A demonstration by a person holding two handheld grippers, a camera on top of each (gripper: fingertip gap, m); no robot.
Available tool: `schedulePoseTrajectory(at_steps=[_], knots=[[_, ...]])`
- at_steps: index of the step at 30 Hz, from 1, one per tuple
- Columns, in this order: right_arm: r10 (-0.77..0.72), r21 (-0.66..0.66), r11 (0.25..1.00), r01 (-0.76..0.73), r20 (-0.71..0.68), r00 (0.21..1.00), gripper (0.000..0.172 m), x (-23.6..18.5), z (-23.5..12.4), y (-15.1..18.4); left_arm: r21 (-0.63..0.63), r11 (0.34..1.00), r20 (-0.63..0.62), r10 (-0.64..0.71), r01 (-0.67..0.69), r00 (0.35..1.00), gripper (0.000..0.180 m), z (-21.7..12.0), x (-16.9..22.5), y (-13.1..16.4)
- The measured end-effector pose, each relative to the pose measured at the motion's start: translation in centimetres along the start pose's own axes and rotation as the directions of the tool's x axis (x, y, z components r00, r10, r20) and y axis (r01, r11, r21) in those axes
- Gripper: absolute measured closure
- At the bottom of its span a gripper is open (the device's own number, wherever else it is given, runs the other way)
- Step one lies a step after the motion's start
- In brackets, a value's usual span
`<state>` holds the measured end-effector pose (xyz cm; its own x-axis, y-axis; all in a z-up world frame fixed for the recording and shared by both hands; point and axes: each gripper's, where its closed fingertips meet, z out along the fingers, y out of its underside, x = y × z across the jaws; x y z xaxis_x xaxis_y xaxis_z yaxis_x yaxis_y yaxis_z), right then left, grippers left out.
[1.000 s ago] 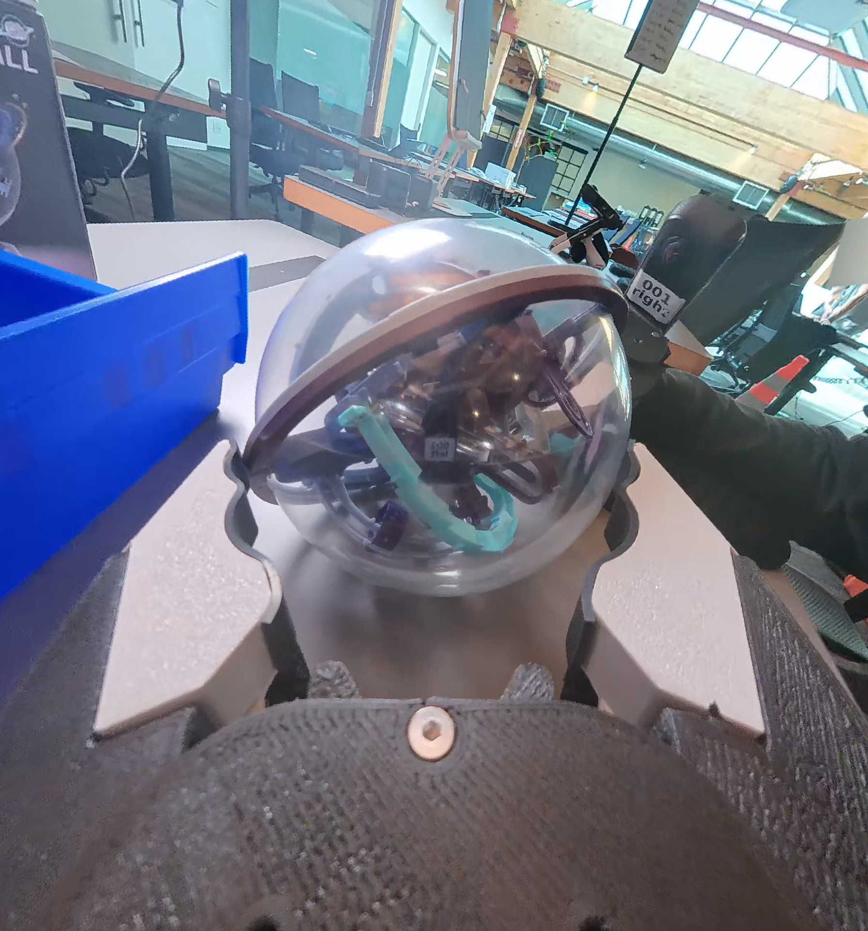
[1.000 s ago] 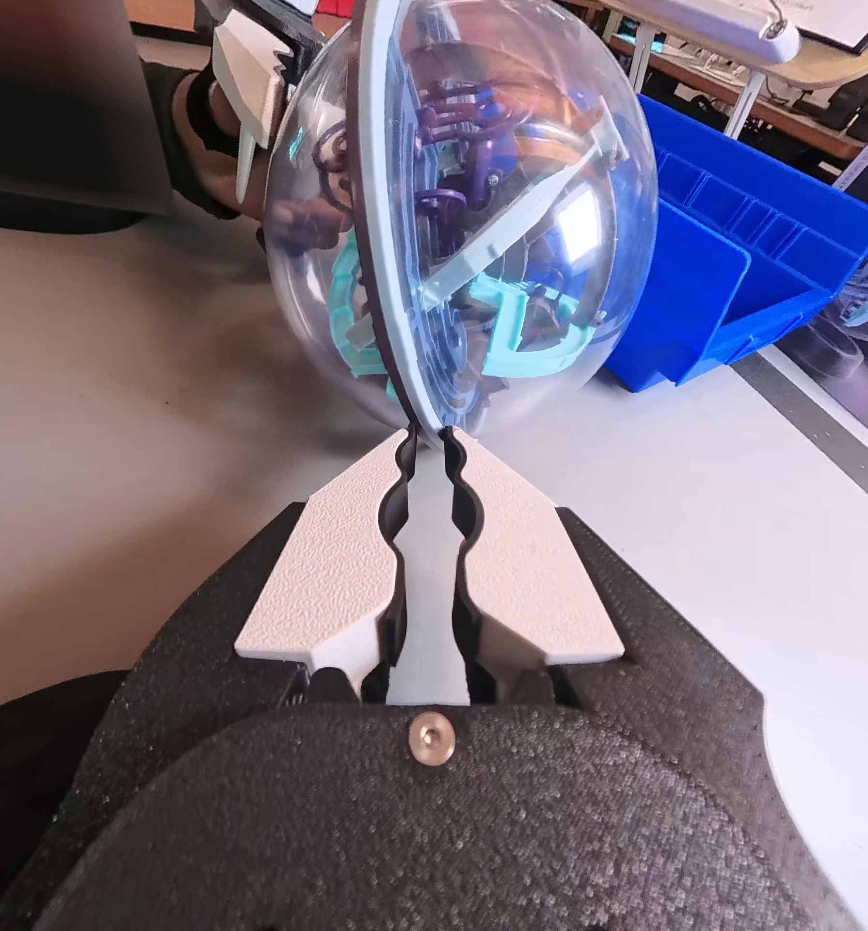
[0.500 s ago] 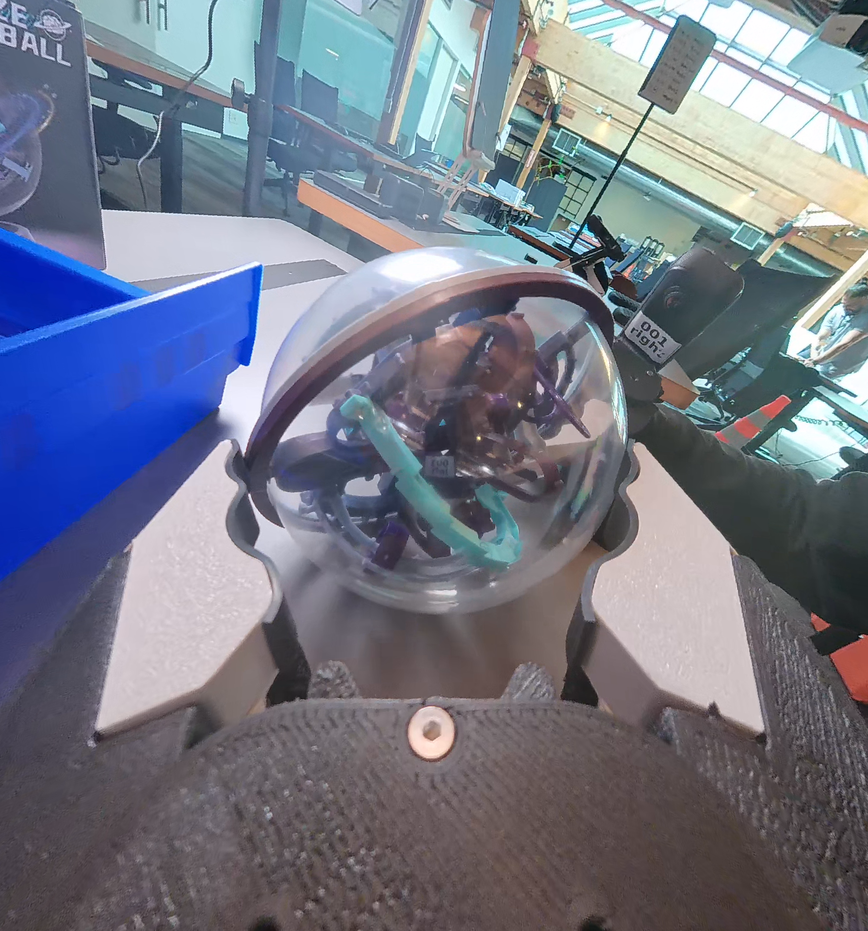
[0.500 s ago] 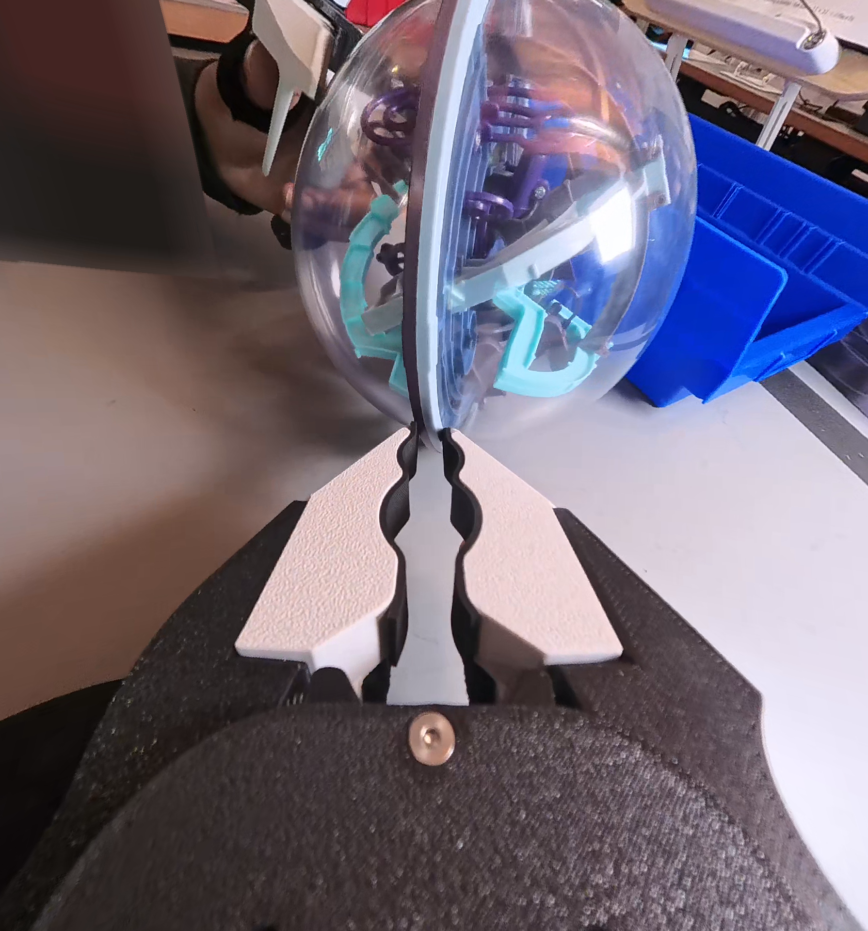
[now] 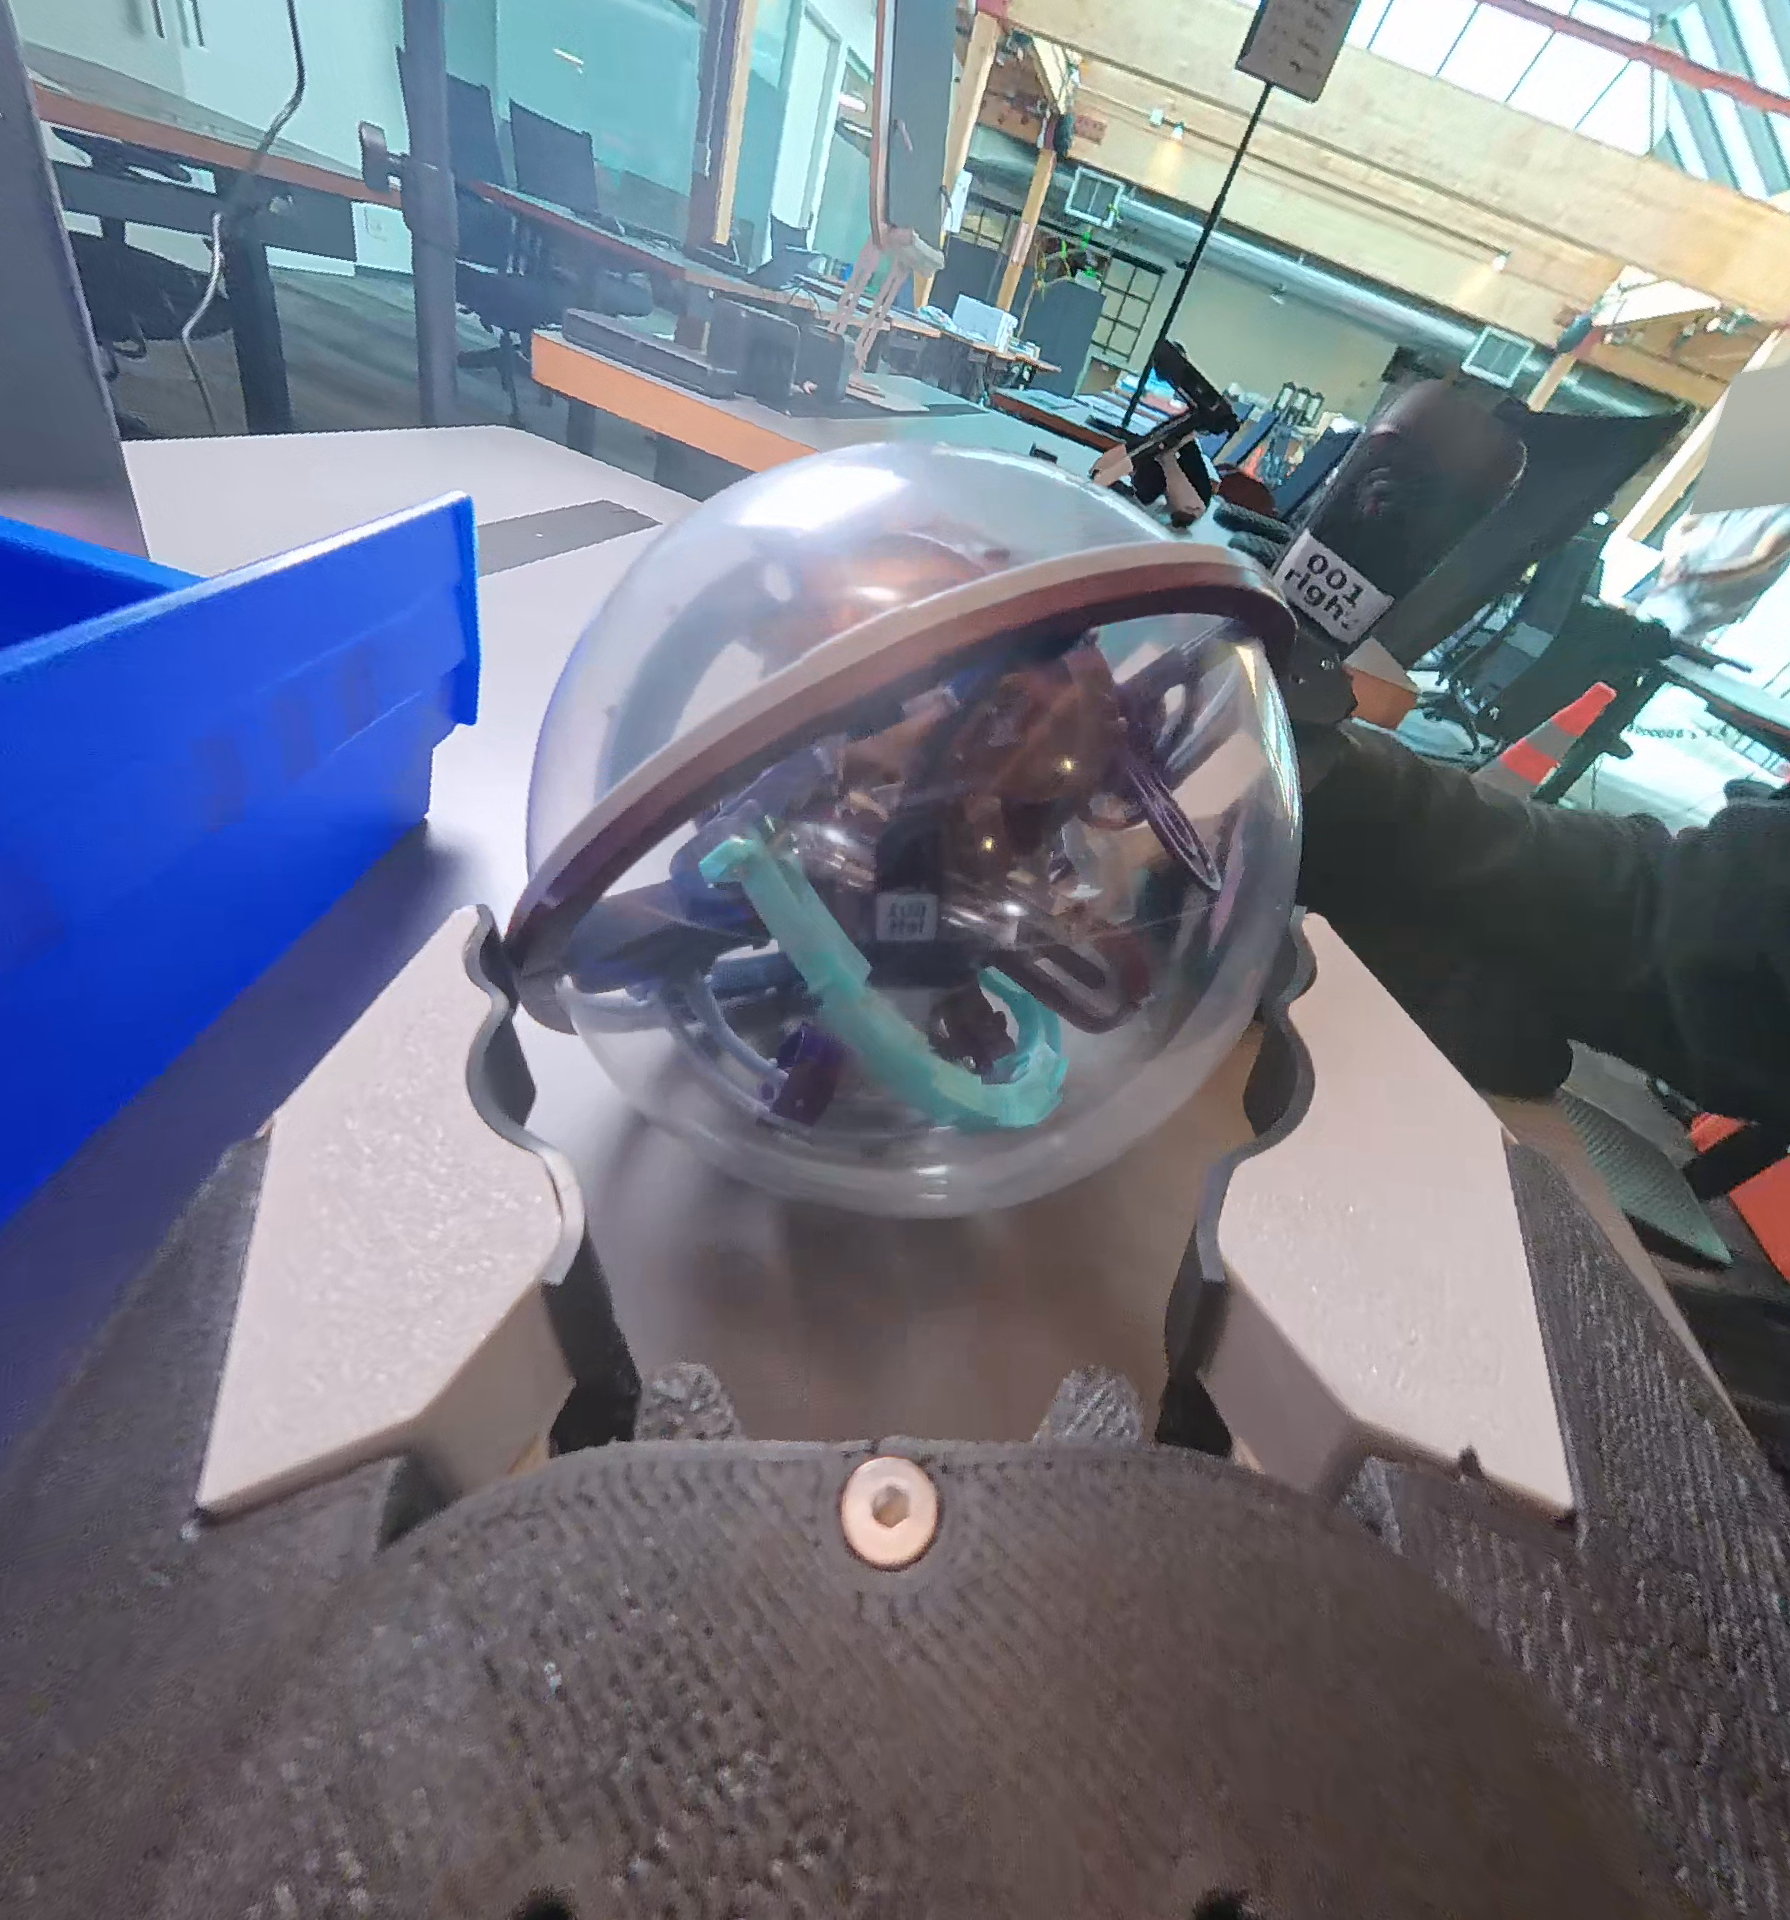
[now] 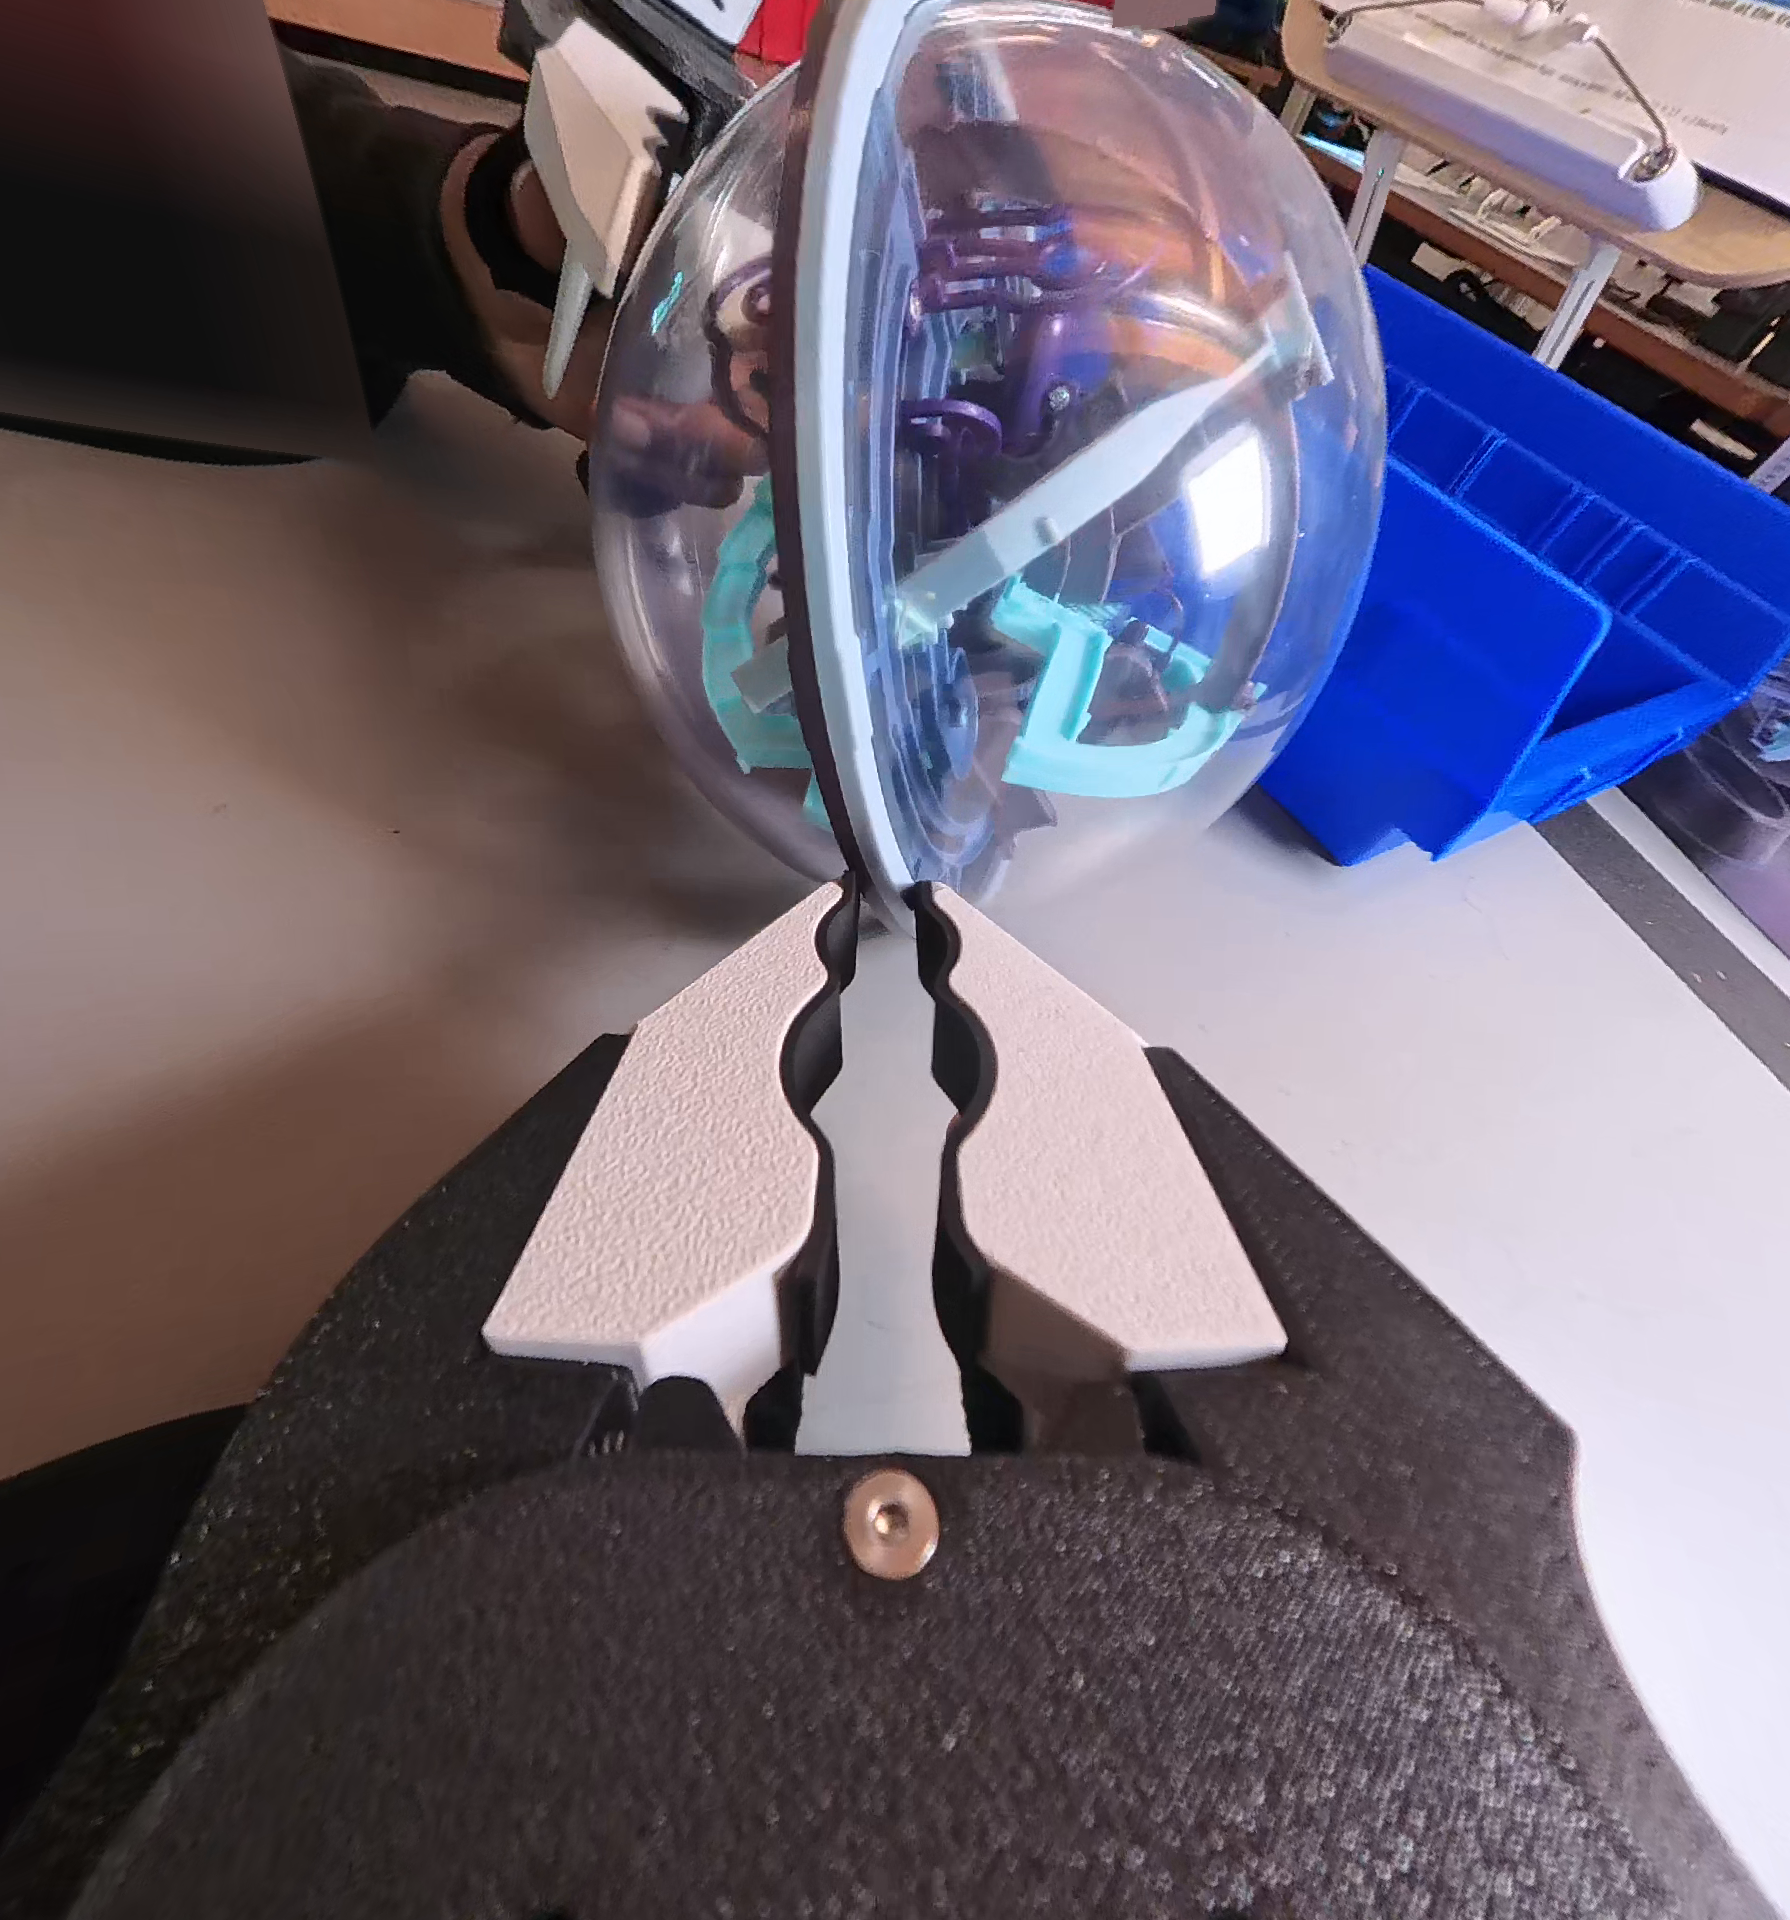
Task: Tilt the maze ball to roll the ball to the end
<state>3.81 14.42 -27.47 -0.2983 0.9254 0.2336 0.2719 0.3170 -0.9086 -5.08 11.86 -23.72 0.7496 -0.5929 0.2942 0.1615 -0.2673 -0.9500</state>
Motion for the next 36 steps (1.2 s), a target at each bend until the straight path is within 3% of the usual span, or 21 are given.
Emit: schedulePoseTrajectory(at_steps=[17,36], knots=[[-0.135,0.017,0.991,0.136,-0.034,0.99,0.164,-1.4,0.2,-0.4,-0.016,0.991,-0.063,0.134,-0.136,0.989,0.041,-1.1,0.8,0.9],[-0.025,0.048,0.998,0.027,-0.041,0.999,0.165,-0.1,-0.1,-0.8,0.004,0.999,-0.03,-0.038,0.038,0.999,0.041,-0.4,-0.2,0.4]])
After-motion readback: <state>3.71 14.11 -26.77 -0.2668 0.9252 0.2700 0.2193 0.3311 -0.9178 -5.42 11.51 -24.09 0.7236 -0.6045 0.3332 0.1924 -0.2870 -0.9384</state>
